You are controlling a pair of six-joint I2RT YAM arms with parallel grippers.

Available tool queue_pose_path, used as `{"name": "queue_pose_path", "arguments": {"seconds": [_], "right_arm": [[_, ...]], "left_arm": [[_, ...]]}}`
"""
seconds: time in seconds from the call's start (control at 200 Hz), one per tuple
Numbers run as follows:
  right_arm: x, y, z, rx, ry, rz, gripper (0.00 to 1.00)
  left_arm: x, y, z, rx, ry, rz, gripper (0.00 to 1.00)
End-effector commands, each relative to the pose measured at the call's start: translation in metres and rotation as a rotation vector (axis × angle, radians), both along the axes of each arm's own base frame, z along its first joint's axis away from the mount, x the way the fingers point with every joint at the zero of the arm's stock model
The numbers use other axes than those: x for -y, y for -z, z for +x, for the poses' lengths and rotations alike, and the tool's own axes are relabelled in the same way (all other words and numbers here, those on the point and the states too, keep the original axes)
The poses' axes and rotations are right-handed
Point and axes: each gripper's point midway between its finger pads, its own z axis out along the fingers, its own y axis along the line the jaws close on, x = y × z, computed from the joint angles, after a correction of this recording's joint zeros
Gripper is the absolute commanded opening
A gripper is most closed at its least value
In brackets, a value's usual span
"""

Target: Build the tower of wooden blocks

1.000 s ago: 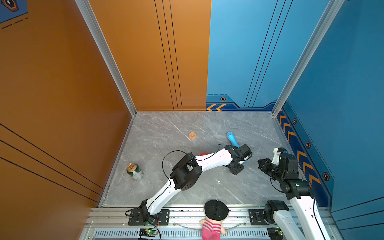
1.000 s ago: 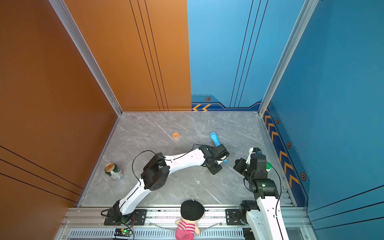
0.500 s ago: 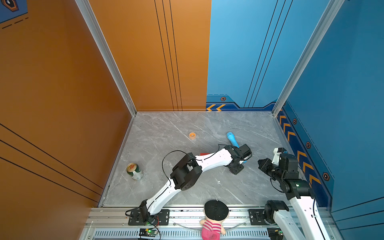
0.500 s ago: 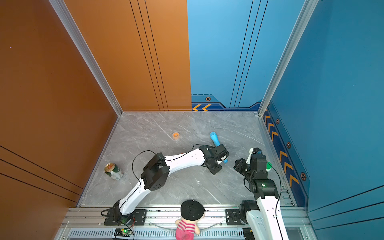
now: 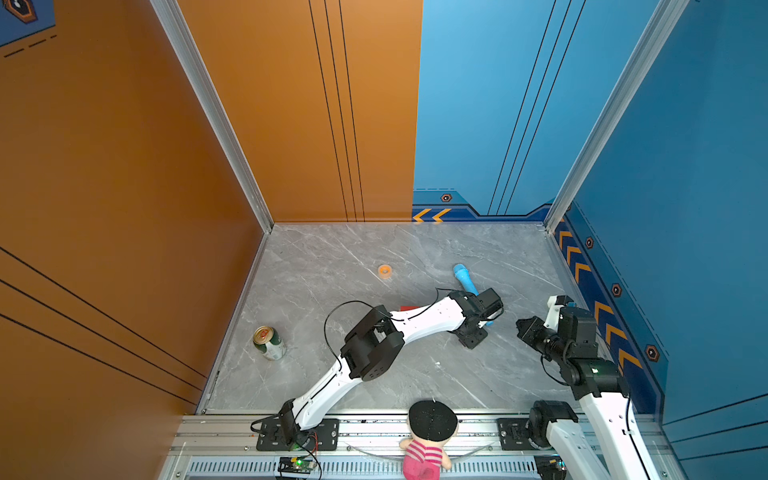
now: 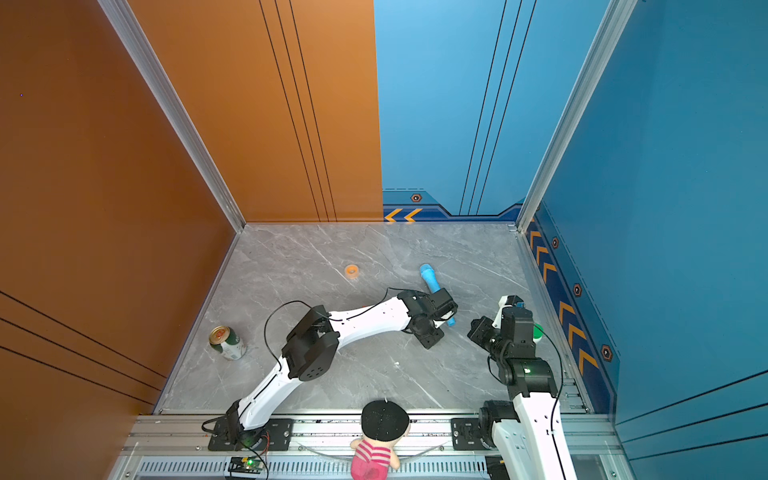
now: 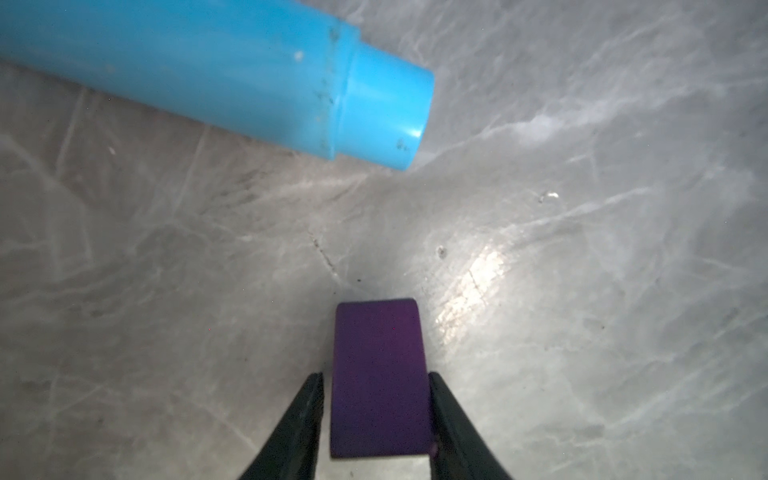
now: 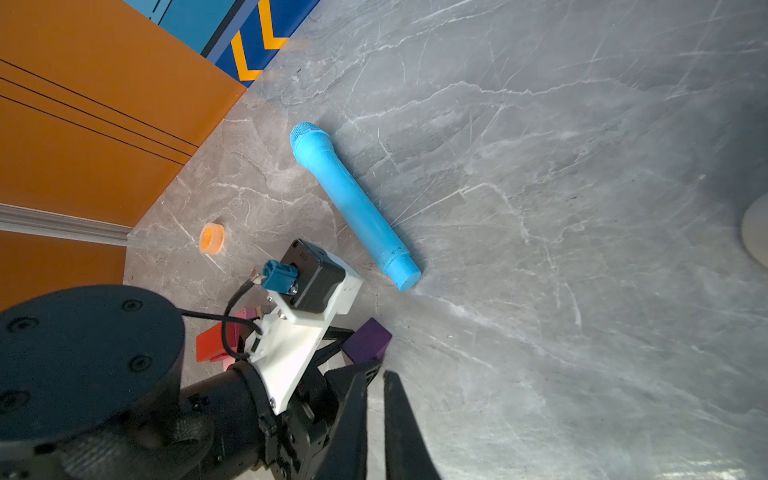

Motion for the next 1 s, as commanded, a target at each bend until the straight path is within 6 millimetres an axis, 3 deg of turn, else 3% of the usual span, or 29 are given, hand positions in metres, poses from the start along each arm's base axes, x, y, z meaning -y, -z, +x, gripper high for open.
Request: {"name": "queue_pose_path", "arguments": {"seconds": [0.0, 0.991], "right_arm": [[-0.001, 0.007, -0.005, -0.017, -0.019, -0.011, 0.12], [0.000, 0.009, -0.006, -0.019, -0.015, -0.007, 0.13]], "left_arm": [[-0.002, -0.014, 0.008, 0.022, -0.027, -0.006, 0.42], [-0.004, -0.027, 0.011, 0.046, -0.049, -0.018, 0.45]]}}
